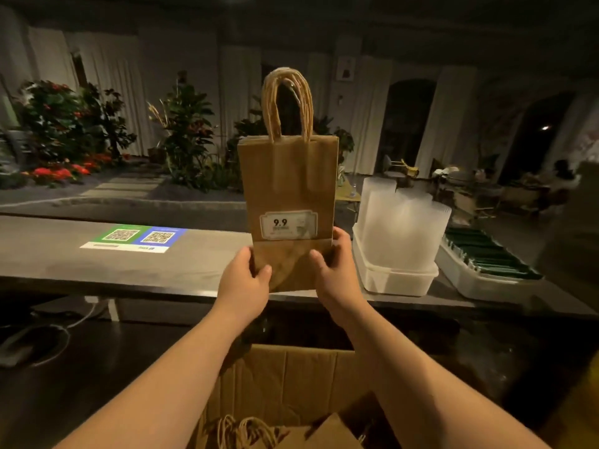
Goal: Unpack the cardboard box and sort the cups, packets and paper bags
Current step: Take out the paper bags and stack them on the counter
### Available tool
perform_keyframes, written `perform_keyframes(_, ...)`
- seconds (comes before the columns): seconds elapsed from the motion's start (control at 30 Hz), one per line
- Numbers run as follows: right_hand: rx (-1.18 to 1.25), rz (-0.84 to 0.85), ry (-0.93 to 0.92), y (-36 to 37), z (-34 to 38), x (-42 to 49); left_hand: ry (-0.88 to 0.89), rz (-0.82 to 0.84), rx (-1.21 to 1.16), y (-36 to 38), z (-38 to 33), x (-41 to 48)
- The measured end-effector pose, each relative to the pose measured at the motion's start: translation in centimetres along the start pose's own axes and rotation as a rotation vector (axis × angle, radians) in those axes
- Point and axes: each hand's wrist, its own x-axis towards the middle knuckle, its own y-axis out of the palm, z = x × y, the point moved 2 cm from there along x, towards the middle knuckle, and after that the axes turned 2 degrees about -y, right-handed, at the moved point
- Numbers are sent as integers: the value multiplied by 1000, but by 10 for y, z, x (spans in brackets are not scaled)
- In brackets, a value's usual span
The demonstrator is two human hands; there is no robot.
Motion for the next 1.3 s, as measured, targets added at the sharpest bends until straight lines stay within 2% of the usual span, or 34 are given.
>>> perform_keyframes(0.1,-149,-115,210,-8,-22,53,-168,31,27,25,-2,53)
perform_keyframes(0.23,-424,-38,566,-11,-60,77,-471,186,135,49,12,90)
perform_keyframes(0.33,-504,-51,586,-18,-68,82,-541,247,181,58,14,99)
perform_keyframes(0.53,-821,-88,447,-31,-75,75,-511,184,213,81,15,104)
perform_keyframes(0.73,-837,-250,422,-21,-70,61,-437,52,265,89,12,100)
perform_keyframes(0.97,-1019,-260,334,-14,-66,57,-437,2,365,98,4,94)
perform_keyframes(1.07,-1082,-253,202,-16,-62,49,-470,-44,390,101,3,87)
perform_keyframes(1.17,-1024,-245,-80,-27,-51,31,-501,-83,235,94,-5,77)
perform_keyframes(1.23,-929,-266,-281,-39,-40,9,-449,-128,151,81,-13,66)
perform_keyframes(1.3,-777,-225,-300,-52,-39,-24,-342,-131,115,61,-21,40)
